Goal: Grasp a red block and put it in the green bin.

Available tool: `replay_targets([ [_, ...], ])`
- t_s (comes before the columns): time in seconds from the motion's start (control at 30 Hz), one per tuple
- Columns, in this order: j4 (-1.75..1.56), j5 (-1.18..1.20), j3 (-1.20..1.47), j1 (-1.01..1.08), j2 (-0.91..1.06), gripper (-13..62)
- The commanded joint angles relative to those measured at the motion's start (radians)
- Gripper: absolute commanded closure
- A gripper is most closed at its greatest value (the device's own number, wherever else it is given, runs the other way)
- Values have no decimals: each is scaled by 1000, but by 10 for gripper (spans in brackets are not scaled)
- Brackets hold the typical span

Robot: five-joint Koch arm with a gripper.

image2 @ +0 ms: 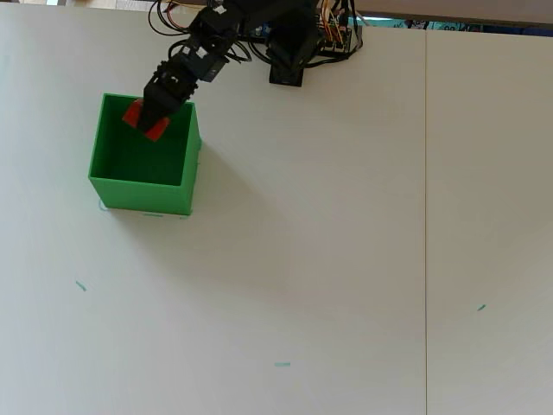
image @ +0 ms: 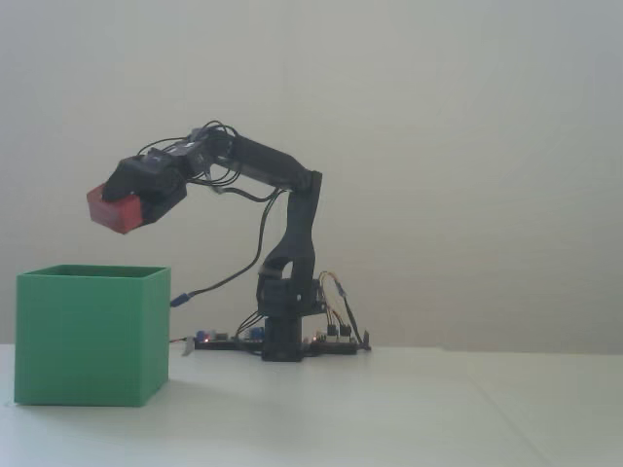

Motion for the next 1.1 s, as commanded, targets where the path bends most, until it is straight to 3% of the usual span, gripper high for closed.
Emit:
replay_targets([
  [0.0,-91,9,-129,11,0,457],
  [0.1,-91,8,-141,14,-6,451],
  [0.23,-81,6,-143,14,-6,284],
  [0.47,-77,6,-143,25,-6,283],
  [0.6,-75,6,-143,25,-6,192],
  [0.73,-61,6,-143,28,-6,162],
  [1.07,-57,6,-143,29,-6,163],
])
